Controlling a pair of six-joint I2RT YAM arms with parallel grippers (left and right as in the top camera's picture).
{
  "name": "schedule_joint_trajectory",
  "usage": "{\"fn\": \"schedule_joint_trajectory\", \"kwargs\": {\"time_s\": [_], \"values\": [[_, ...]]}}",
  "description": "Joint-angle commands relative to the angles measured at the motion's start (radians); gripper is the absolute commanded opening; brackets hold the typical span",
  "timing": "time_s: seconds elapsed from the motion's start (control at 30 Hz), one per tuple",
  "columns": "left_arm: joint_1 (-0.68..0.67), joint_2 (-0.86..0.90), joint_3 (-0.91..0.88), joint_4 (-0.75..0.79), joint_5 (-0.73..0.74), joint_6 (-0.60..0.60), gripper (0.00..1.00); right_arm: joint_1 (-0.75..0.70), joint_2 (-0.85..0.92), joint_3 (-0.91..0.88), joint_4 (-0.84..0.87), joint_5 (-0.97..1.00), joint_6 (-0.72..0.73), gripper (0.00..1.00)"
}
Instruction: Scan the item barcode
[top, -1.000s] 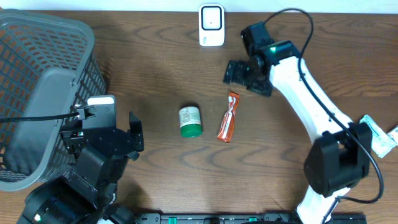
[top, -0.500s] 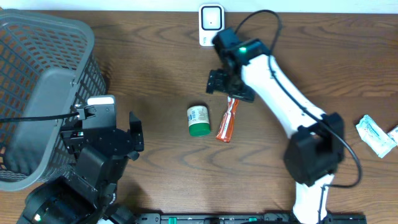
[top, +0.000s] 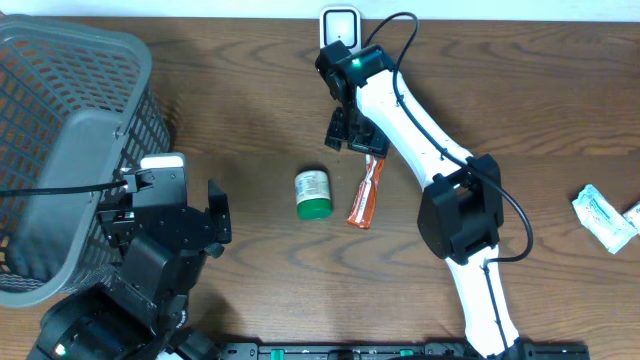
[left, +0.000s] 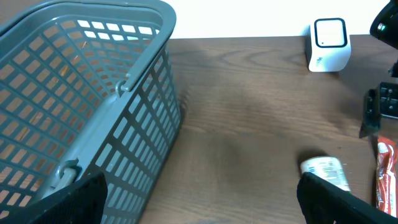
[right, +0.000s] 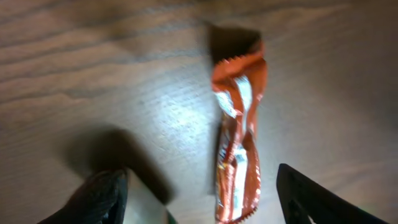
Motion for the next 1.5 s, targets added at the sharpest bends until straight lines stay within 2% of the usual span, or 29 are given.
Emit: {"fn": "schedule_joint_trajectory", "kwargs": {"time_s": [0.0, 0.1, 0.9, 1.3, 1.47], "values": [[0.003, -0.003, 0.006, -0.002, -0.012, -0.005, 0.98, 0.010, 0.050, 0.018, -0.027, 0.020, 0.038, 0.68], [0.003, -0.003, 0.006, -0.002, -0.012, -0.005, 0.98, 0.018, 0.078, 0.018, -0.055, 0.021, 0.037, 0.63], [0.003, -0.003, 0.006, -0.002, -0.012, -0.005, 0.98, 0.041, 0.196, 0.018, -0.100, 0.092, 0.071, 0.56], [0.003, -0.003, 0.006, -0.002, -0.012, -0.004, 0.98, 0.030, 0.227, 0.025, -0.103, 0.124, 0.071, 0.32], [0.003, -0.003, 0.006, -0.002, -0.012, -0.005, 0.98, 0.026, 0.228, 0.025, -0.102, 0.149, 0.067, 0.33]]}}
